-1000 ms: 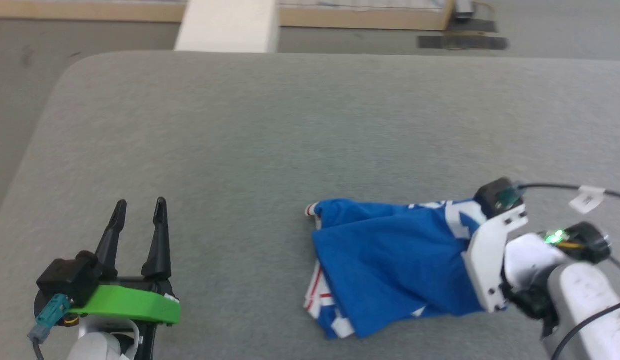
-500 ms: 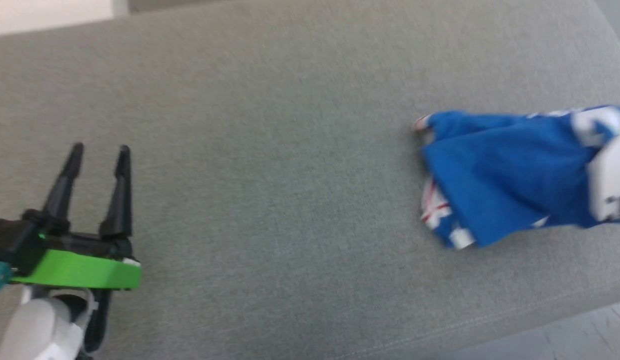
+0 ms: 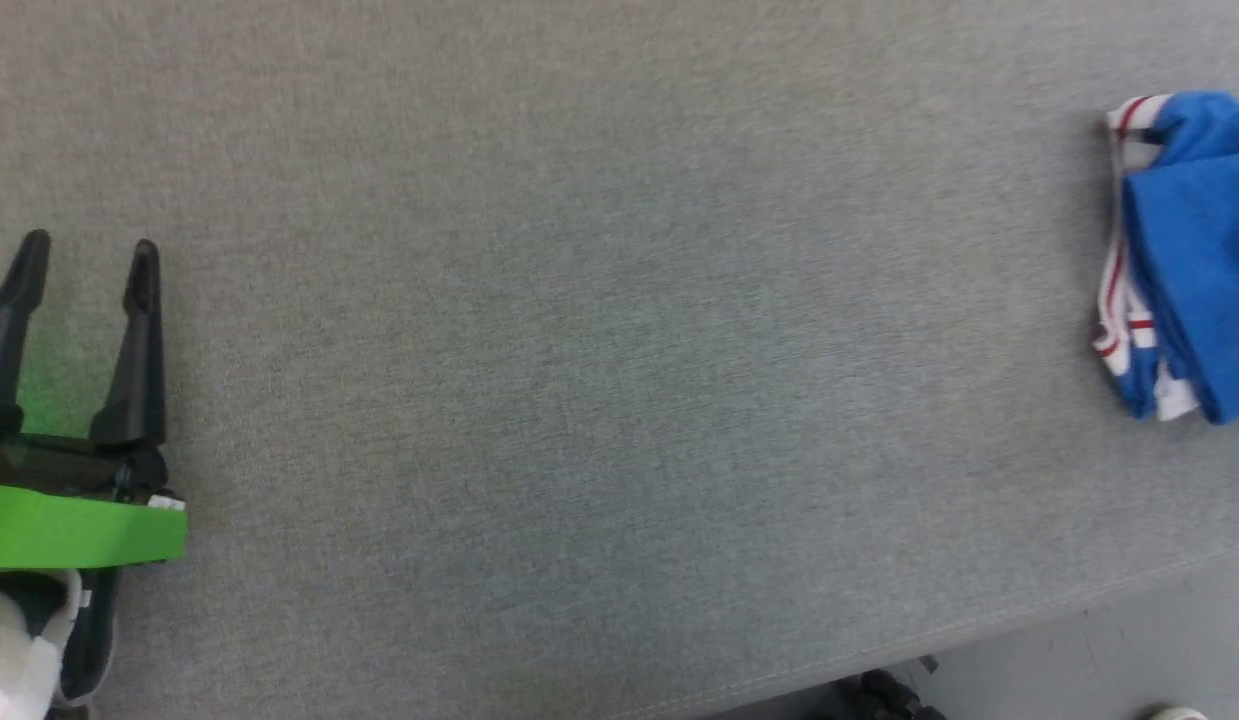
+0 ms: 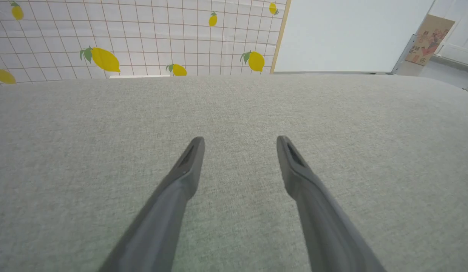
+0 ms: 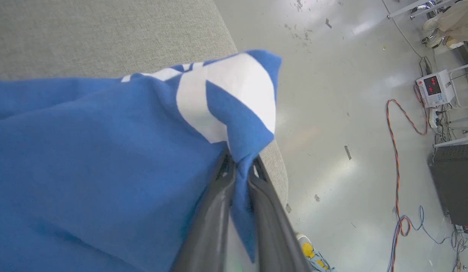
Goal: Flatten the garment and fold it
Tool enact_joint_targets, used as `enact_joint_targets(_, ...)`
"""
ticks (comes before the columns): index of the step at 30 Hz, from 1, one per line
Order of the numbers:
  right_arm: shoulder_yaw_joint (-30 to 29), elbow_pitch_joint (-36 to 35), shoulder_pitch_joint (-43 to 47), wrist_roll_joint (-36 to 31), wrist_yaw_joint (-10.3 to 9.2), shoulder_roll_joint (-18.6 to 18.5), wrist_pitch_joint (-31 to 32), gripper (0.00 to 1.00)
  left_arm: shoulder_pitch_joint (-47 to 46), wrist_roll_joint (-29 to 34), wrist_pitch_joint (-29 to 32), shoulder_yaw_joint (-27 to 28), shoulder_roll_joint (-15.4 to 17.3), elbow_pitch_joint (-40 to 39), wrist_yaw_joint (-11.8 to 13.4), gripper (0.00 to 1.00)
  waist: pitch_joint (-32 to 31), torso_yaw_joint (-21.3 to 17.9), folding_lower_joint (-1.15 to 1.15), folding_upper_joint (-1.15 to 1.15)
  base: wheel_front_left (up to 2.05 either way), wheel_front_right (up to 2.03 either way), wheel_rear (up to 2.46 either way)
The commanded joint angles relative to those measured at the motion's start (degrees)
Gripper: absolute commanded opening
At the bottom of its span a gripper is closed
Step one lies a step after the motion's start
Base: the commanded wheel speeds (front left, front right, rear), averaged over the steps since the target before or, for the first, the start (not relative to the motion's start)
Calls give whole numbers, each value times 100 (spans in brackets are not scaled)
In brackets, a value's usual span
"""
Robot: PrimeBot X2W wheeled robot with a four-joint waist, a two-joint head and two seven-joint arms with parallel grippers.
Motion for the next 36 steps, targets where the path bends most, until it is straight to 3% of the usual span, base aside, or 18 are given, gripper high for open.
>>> enact_joint_targets(1,-121,-69,-143,-140,-11,48,-104,0,46,-52,17,58,70,-66,10,100,316,110,-1,0,0,0,0)
enact_joint_targets(2,-239,-103,-197,-227,-11,76,-188,33,77,-52,36,85,94,-97,24,100,333,109,-1,0,0,0,0)
enact_joint_targets(3,-296,-117,-216,-318,-11,76,-240,100,98,-56,49,96,106,-117,30,100,339,114,-1,0,0,0,0)
enact_joint_targets(12,-328,-85,-377,-439,-11,-59,-817,100,207,-41,36,31,74,-99,87,100,71,78,-1,0,0,0,0)
enact_joint_targets(18,929,-303,-663,41,-11,-322,-1481,100,348,-44,-169,-2,-112,182,196,100,-504,51,-1,0,0,0,0)
enact_joint_targets(23,1883,-708,-1044,611,-11,-236,-2370,100,395,-100,-386,16,-399,484,360,100,-1176,245,-1,0,0,0,0)
enact_joint_targets(27,2436,-864,-1169,974,-11,82,-3001,100,474,-119,-502,59,-598,659,479,100,-1692,475,-1,0,0,0,0)
enact_joint_targets(36,2766,-882,-521,1411,-11,1477,-4556,100,484,-133,-631,264,-1128,889,909,100,-2549,1079,-1,0,0,0,0)
